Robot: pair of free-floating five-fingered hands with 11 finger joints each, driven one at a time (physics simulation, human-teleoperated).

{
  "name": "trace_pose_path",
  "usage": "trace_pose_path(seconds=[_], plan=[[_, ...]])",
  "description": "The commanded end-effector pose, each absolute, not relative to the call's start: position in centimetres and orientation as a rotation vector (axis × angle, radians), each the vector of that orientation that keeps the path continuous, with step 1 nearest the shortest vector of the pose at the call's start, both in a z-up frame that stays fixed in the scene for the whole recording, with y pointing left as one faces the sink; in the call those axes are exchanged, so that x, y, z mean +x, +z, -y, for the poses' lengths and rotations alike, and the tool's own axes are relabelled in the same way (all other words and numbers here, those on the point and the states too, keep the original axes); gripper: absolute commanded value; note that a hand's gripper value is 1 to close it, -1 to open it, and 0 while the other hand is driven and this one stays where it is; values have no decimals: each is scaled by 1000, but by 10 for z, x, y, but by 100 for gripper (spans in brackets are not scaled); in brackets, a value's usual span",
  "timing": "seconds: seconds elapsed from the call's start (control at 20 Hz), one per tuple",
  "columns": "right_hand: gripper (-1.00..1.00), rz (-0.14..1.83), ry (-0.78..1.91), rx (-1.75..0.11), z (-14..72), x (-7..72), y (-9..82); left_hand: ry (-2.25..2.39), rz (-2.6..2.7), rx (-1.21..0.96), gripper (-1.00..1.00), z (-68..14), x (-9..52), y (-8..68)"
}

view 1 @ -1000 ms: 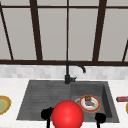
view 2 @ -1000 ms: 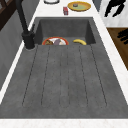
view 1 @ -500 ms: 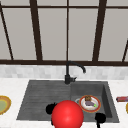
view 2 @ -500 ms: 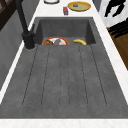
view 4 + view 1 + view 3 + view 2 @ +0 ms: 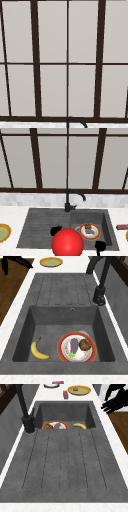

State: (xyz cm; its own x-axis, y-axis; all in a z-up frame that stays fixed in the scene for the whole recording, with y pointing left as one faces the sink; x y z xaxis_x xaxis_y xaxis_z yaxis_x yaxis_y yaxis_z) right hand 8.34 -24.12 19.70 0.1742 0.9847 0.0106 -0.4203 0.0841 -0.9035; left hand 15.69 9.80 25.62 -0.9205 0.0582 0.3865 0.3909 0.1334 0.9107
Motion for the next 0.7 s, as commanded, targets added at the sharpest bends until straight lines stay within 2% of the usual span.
trace_pose_path(seconds=[0.0,0.65], plan=[[0,788,1229,-924,241,83,197,-1880,2113,-483,-100,-76,158,264],[0,788,1229,-924,241,83,197,-1941,2170,-572,-100,-33,160,269]])
